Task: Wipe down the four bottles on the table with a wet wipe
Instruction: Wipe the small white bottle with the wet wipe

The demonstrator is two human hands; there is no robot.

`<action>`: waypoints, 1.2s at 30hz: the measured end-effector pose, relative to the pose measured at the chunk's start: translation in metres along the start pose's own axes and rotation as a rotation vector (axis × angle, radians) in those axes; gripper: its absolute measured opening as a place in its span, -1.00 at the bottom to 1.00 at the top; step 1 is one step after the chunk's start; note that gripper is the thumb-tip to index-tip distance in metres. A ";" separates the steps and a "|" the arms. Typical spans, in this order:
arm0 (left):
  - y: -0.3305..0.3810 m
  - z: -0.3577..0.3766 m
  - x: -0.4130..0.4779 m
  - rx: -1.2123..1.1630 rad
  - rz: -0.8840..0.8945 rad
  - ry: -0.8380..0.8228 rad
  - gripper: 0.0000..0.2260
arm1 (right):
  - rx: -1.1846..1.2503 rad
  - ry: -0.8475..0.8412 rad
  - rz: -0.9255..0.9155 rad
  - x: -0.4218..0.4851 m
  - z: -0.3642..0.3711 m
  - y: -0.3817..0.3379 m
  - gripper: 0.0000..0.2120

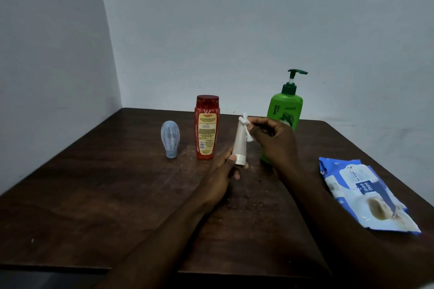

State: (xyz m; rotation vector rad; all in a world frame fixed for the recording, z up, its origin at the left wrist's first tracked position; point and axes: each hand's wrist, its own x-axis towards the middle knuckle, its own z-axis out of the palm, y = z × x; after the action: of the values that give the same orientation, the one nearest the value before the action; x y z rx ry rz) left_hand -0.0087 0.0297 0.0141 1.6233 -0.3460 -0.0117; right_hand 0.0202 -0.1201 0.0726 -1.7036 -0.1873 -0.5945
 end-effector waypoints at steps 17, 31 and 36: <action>0.004 0.006 -0.001 -0.431 -0.107 0.079 -0.72 | -0.395 -0.098 -0.426 -0.066 -0.001 -0.005 -0.82; 0.007 0.006 0.004 -0.614 -0.138 -0.027 -0.55 | -0.265 0.114 -0.236 -0.022 0.004 -0.012 -0.88; 0.009 0.007 0.004 -0.637 -0.142 -0.016 -0.53 | -0.195 0.078 -0.160 0.000 0.002 -0.020 -0.87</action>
State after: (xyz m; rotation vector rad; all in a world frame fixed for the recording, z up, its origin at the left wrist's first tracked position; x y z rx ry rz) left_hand -0.0086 0.0220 0.0234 1.0122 -0.2070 -0.2219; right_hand 0.0117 -0.1135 0.0895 -1.8615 -0.2171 -0.8183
